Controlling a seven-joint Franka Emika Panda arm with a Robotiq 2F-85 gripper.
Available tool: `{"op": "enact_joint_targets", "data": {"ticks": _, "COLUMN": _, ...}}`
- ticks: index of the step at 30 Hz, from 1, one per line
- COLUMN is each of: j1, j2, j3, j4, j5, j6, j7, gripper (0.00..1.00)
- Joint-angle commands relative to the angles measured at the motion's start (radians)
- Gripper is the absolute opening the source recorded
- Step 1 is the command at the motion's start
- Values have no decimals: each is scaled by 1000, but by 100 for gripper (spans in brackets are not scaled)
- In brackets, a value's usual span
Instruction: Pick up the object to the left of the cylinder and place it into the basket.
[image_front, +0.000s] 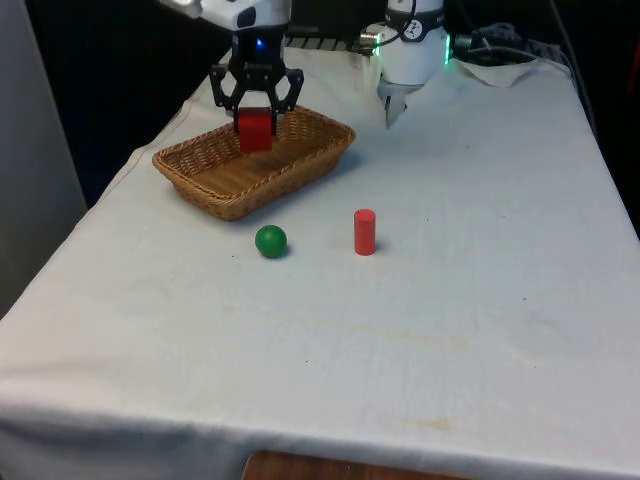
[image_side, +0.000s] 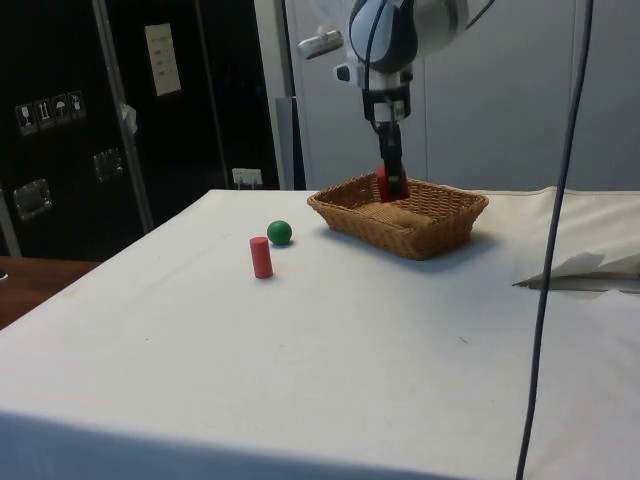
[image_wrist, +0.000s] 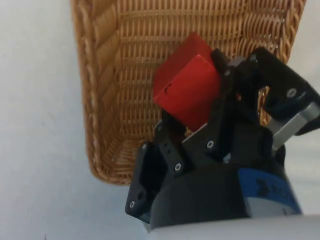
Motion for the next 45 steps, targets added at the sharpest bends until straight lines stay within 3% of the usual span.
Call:
{"op": "enact_joint_targets", "data": {"ticks": 1, "j1": -17, "j2": 2, "j3": 16, "j4": -6, "j5": 26, "j6": 18, "j7": -29, "gripper": 3}}
{"op": "enact_joint_targets", "data": {"ticks": 2, "j1": -2, "j2": 9, "j3": 0, "j4": 0, "j5": 14, "j6": 3, "j7": -13, "gripper": 3}}
{"op": "enact_joint_targets", "data": {"ticks": 3, "j1": -19, "j2": 10, "j3": 17, "j4": -6, "j5": 39, "j6": 21, "j7": -41, "gripper": 3}}
{"op": "enact_joint_targets", "data": {"ticks": 8, "j1": -27, "j2": 58, "j3": 24, "j4": 0, "j5": 133, "j6": 49, "j7": -113, "gripper": 3}}
{"op": "enact_joint_targets", "data": {"ticks": 9, "j1": -27, "j2": 65, "j3": 25, "j4": 1, "j5": 150, "j6": 52, "j7": -124, "gripper": 3}}
{"op": "enact_joint_targets", "data": {"ticks": 10, "j1": -9, "j2": 80, "j3": 4, "j4": 5, "j5": 141, "j6": 40, "j7": -113, "gripper": 3}}
{"op": "enact_joint_targets", "data": {"ticks": 11, "j1": -27, "j2": 71, "j3": 26, "j4": 3, "j5": 166, "j6": 55, "j7": -135, "gripper": 3}}
{"op": "enact_joint_targets", "data": {"ticks": 18, "j1": -26, "j2": 113, "j3": 34, "j4": 16, "j5": 293, "j6": 63, "j7": -222, "gripper": 3}}
{"op": "enact_joint_targets", "data": {"ticks": 19, "j1": -9, "j2": 129, "j3": 14, "j4": 18, "j5": 287, "j6": 47, "j7": -213, "gripper": 3}}
{"op": "enact_joint_targets", "data": {"ticks": 20, "j1": -27, "j2": 122, "j3": 37, "j4": 18, "j5": 322, "j6": 65, "j7": -243, "gripper": 3}}
{"op": "enact_joint_targets", "data": {"ticks": 22, "j1": -28, "j2": 126, "j3": 38, "j4": 19, "j5": 336, "j6": 65, "j7": -254, "gripper": 3}}
{"op": "enact_joint_targets", "data": {"ticks": 27, "j1": -24, "j2": 152, "j3": 43, "j4": 26, "j5": 420, "j6": 62, "j7": -309, "gripper": 3}}
{"op": "enact_joint_targets", "data": {"ticks": 28, "j1": -9, "j2": 164, "j3": 23, "j4": 27, "j5": 404, "j6": 47, "j7": -295, "gripper": 3}}
{"op": "enact_joint_targets", "data": {"ticks": 29, "j1": -22, "j2": 160, "j3": 43, "j4": 28, "j5": 443, "j6": 60, "j7": -325, "gripper": 3}}
{"op": "enact_joint_targets", "data": {"ticks": 33, "j1": -13, "j2": 171, "j3": 38, "j4": 29, "j5": 457, "j6": 57, "j7": -330, "gripper": 3}}
{"op": "enact_joint_targets", "data": {"ticks": 34, "j1": -11, "j2": 172, "j3": 37, "j4": 28, "j5": 455, "j6": 57, "j7": -328, "gripper": 5}}
{"op": "enact_joint_targets", "data": {"ticks": 36, "j1": -7, "j2": 175, "j3": 30, "j4": 29, "j5": 448, "j6": 47, "j7": -322, "gripper": 19}}
{"op": "enact_joint_targets", "data": {"ticks": 37, "j1": -9, "j2": 173, "j3": 35, "j4": 28, "j5": 454, "j6": 56, "j7": -326, "gripper": 19}}
{"op": "enact_joint_targets", "data": {"ticks": 41, "j1": -6, "j2": 174, "j3": 33, "j4": 27, "j5": 452, "j6": 56, "j7": -324, "gripper": 62}}
{"op": "enact_joint_targets", "data": {"ticks": 42, "j1": -5, "j2": 174, "j3": 33, "j4": 27, "j5": 452, "j6": 56, "j7": -323, "gripper": 82}}
{"op": "enact_joint_targets", "data": {"ticks": 44, "j1": -5, "j2": 175, "j3": 30, "j4": 29, "j5": 448, "j6": 47, "j7": -321, "gripper": 98}}
{"op": "enact_joint_targets", "data": {"ticks": 45, "j1": -5, "j2": 175, "j3": 32, "j4": 27, "j5": 451, "j6": 56, "j7": -322, "gripper": 98}}
